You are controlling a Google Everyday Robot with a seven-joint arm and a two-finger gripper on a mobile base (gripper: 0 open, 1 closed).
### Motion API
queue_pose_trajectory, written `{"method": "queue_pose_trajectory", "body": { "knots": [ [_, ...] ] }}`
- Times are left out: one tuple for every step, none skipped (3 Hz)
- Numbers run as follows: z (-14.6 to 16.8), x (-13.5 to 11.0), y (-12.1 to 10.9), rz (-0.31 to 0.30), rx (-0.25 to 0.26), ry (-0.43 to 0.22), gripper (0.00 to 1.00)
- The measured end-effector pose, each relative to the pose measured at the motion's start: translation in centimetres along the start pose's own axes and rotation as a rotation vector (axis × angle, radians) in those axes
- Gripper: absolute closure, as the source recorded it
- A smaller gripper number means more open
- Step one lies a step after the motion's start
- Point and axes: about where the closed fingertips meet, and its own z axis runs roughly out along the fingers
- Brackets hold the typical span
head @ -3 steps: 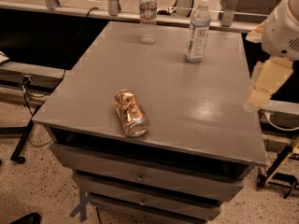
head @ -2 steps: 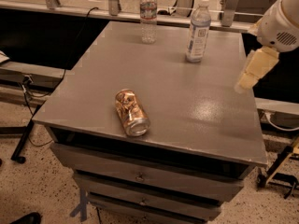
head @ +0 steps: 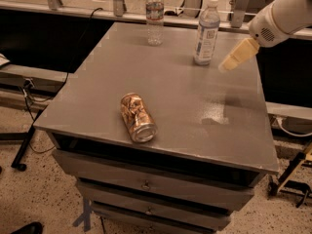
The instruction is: Move blue plastic bottle near orange can
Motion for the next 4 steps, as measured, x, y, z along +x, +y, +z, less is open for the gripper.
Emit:
{"method": "queue_pose_trajectory", "body": {
  "knots": [
    [4.0, -2.4, -0.8, 0.075, -0.016, -0.134, 0.00],
    [7.7, -5.4, -1.7, 0.101, -0.016, -0.270, 0.00],
    [10.2, -7.7, -3.3, 0.127, -0.002, -0.377, 0.16],
    [11.1, -8.9, -5.0, 0.171, 0.016, -0.471, 0.40]
  ]
}}
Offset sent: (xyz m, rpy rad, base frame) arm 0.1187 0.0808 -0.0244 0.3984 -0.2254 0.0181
